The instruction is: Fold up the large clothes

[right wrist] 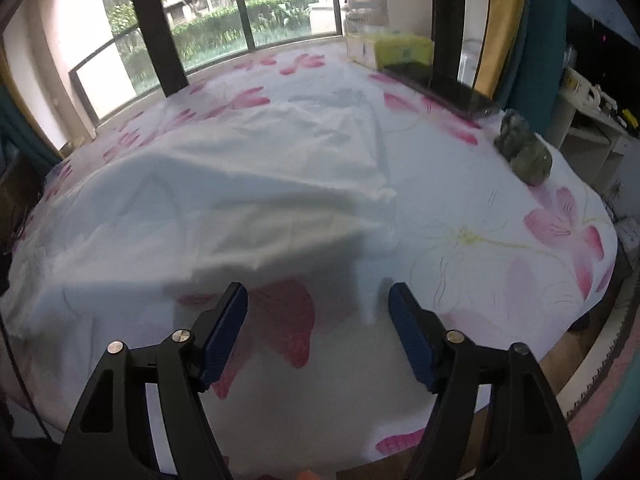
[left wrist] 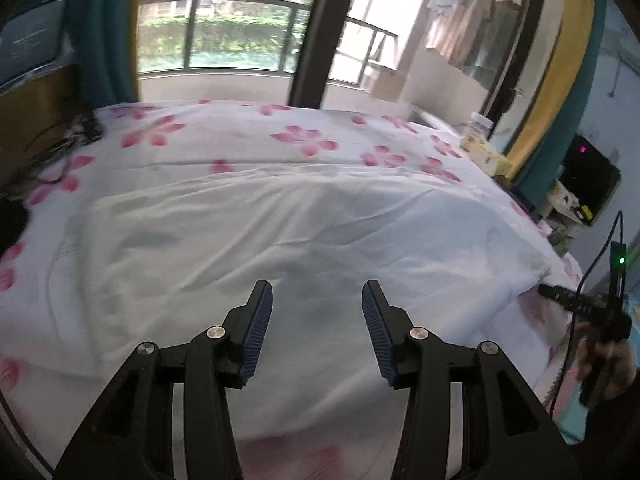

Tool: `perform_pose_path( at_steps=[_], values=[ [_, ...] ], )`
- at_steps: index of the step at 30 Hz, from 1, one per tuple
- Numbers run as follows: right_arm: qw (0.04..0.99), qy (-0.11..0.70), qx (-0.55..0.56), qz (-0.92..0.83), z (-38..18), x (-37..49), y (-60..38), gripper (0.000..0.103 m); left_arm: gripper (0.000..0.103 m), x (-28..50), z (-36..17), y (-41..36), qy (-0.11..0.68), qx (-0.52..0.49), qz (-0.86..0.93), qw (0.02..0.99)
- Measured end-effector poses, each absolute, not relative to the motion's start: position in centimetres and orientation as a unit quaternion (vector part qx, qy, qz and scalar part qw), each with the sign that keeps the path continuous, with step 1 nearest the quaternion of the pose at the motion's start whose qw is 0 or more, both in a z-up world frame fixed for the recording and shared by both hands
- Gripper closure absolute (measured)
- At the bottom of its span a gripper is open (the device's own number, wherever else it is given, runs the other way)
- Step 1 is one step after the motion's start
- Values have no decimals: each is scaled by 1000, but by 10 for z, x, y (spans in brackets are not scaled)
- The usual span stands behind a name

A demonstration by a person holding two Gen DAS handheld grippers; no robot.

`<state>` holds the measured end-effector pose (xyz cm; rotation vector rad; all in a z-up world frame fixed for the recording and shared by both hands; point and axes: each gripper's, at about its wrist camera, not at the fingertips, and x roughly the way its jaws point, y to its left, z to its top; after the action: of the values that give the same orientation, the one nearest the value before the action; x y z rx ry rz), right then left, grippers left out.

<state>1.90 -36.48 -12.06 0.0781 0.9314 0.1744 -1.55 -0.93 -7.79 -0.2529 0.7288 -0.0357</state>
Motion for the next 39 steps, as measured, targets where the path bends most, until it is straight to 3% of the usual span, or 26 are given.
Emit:
perform_pose_path(
  at_steps=[7, 10, 17, 24, 32, 35, 39],
  values=[
    [883, 437, 115, 131, -121, 18, -365, 14, 54, 16, -74, -36, 357, -116, -36, 926],
    [881, 421, 151, 152, -123, 30, -363, 5, 54, 25, -72, -40, 361, -114, -33, 925],
    [859, 407, 231, 206, -126, 74, -357, 3, 54, 44, -67, -49, 362, -102, -16, 927],
    [847, 409, 211, 267, -126, 92, -324, 6, 54, 86, -77, -72, 359, -100, -7, 928],
    [857, 423, 160, 249, -127, 105, -310, 53, 54, 123, -112, -89, 403, -100, 3, 910],
    [849, 435, 156, 255, -131, 109, -307, 84, 54, 123, -113, -91, 406, -88, 1, 910],
    [850, 433, 145, 262, -129, 110, -300, 90, 54, 122, -115, -89, 402, -92, -2, 911]
  ],
)
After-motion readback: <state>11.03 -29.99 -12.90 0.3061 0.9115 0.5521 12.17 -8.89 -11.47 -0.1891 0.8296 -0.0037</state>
